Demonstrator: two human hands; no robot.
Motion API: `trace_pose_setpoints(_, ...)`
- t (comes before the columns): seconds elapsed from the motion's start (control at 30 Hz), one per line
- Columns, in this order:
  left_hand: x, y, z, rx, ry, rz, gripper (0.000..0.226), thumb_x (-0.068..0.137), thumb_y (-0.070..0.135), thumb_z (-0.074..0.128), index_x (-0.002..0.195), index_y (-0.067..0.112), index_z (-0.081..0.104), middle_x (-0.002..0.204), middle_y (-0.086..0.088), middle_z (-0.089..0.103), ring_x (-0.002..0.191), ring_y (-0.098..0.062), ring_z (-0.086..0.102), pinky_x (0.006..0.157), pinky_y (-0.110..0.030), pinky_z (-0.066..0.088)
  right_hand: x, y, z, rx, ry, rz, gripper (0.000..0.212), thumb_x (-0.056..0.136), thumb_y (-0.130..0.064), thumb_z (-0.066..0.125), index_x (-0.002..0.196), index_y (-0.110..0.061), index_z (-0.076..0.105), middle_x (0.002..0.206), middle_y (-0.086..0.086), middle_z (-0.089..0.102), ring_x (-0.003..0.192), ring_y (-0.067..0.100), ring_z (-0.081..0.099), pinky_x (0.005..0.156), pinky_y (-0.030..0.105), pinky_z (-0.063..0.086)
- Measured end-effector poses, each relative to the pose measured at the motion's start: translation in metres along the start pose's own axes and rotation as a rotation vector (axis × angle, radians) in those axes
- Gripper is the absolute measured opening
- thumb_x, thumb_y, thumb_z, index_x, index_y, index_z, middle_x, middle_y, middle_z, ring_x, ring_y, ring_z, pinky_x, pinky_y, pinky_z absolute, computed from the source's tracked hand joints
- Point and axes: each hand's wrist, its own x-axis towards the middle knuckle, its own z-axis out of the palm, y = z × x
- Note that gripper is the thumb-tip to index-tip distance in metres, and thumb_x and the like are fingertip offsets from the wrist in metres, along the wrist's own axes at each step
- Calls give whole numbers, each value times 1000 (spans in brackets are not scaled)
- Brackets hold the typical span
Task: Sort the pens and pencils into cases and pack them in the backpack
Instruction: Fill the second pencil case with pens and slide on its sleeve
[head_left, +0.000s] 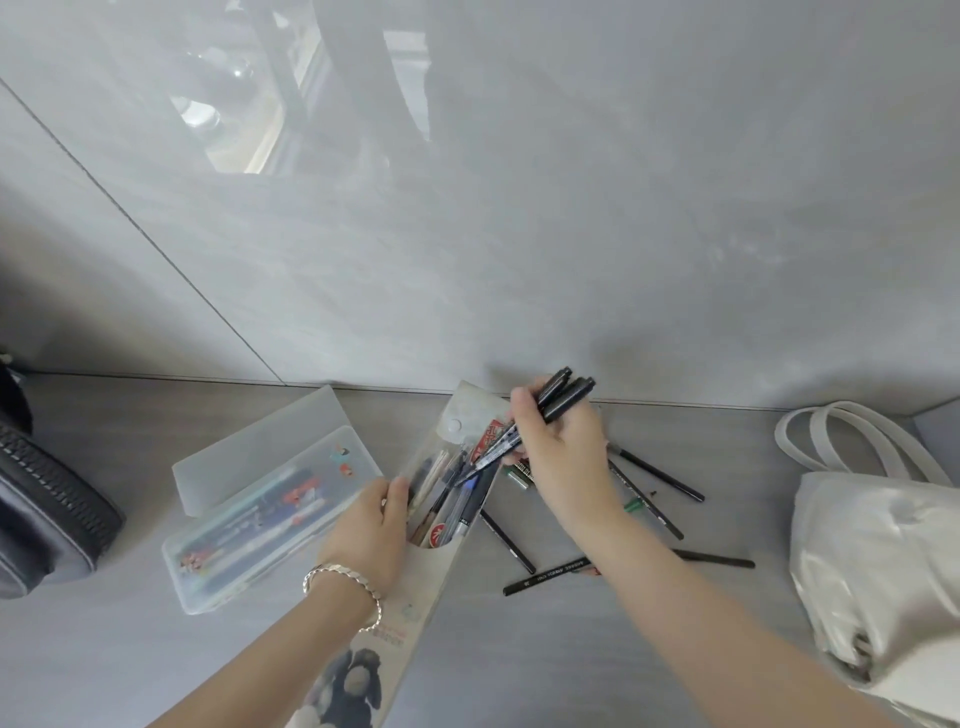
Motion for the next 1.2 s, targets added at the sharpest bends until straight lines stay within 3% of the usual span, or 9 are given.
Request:
trace_pose_setpoints(0.1,-9,8,5,17,-14,58,38,99,35,32,67,16,43,62,0,49,59,-13,45,53,-26,31,-21,17,15,-82,-75,-7,33,80,-1,66,88,-29,48,65,-15,60,61,-2,58,62,15,51)
trace_pose_setpoints(0.23,-17,7,5,27,-28,80,38,99,35,33,70,14,44,63,-1,49,59,-15,45,54,-28,31,-31,27,18,43,-73,-16,66,75,4,69,112,-43,42,80,-5,65,77,6,64,76,18,52)
trace_pose_setpoints(0.33,-19,5,5,1,-38,79,39,99,35,33,75,8,47,65,-3,48,60,-16,43,56,-29,31,-34,33,19,-76,-28,-74,63,74,-5,74,109,-47,43,81,-7,65,79,4,64,78,16,51)
trace_pose_setpoints(0.53,-15,-1,7,-44,-42,57,45,98,37,33,93,2,59,78,-9,59,66,-17,48,60,-28,35,-37,43,23,-511,-22,-220,45,67,-51,60,103,-27,49,102,-3,62,97,9,51,82,13,39)
trace_pose_setpoints(0.77,-17,-6,5,-40,-46,70,41,99,33,33,80,4,55,67,-4,54,62,-18,47,59,-30,34,-36,51,10,-774,-264,-382,64,83,-55,42,130,-12,47,145,5,40,134,10,15,114,34,14)
trace_pose_setpoints(0.87,-10,-9,-1,-58,-6,10,39,99,33,32,76,8,53,71,-6,54,64,-17,47,58,-27,33,-21,61,-2,-630,7,-408,43,92,-41,42,116,-10,59,125,7,57,117,9,40,105,25,29)
trace_pose_setpoints(0.93,-6,-7,-5,-69,24,-4,40,99,32,32,77,5,51,70,-6,51,61,-15,43,56,-25,31,-6,74,-14,-657,141,-242,24,92,-17,49,109,-8,63,111,6,64,104,8,49,94,22,38)
trace_pose_setpoints(1.03,0,-3,-10,-57,50,2,40,99,31,30,72,7,46,66,-5,48,61,-16,42,53,-24,29,14,92,-23,-930,-29,-6,27,90,-4,46,109,-8,65,109,9,65,103,24,58,84,32,48)
trace_pose_setpoints(1.2,5,3,-12,-73,46,13,40,99,31,31,68,11,46,69,-1,50,68,-18,45,56,-27,29,28,92,-14,-1287,-216,0,28,90,-10,50,117,-8,57,116,12,59,111,30,52,81,35,47)
